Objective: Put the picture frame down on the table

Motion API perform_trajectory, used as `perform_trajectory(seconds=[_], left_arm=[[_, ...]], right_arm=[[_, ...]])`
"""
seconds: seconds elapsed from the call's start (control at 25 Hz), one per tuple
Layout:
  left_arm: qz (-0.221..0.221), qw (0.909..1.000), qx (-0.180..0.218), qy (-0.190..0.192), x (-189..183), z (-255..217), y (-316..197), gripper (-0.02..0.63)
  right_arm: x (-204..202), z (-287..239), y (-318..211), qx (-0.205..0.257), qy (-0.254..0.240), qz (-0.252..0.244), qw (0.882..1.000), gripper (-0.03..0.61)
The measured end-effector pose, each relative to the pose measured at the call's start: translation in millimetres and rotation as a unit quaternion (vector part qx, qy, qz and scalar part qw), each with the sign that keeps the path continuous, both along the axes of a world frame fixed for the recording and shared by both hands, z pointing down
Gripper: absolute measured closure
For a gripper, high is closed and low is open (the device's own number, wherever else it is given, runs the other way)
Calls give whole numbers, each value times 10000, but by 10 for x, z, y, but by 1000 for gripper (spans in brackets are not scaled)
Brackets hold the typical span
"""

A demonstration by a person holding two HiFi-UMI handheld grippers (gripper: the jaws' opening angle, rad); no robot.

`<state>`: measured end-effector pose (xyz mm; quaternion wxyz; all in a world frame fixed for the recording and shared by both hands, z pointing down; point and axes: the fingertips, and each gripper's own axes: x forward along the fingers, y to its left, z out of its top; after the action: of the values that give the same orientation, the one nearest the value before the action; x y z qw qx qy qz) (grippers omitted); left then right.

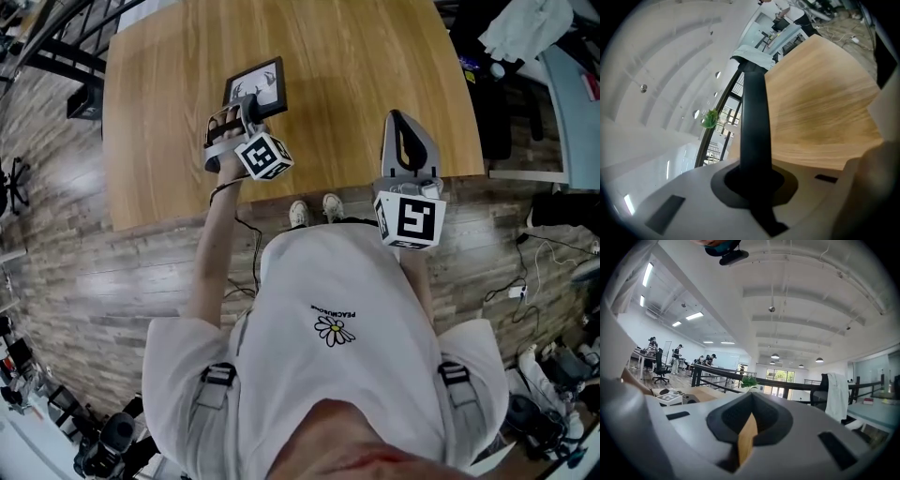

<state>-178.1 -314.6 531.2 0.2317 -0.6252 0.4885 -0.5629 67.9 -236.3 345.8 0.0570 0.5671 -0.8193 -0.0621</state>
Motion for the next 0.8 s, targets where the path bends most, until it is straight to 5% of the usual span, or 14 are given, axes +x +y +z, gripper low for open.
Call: perform_trajectory(seconds=[0.68, 0.8], left_arm=[[268, 9956, -704, -549, 141, 568, 59, 578], [287, 9940, -1003, -331, 182, 686, 100, 536]], right_arm=[[93, 156, 16, -149, 286, 266, 9991, 568], [83, 175, 26, -174, 296, 239, 9991, 568]])
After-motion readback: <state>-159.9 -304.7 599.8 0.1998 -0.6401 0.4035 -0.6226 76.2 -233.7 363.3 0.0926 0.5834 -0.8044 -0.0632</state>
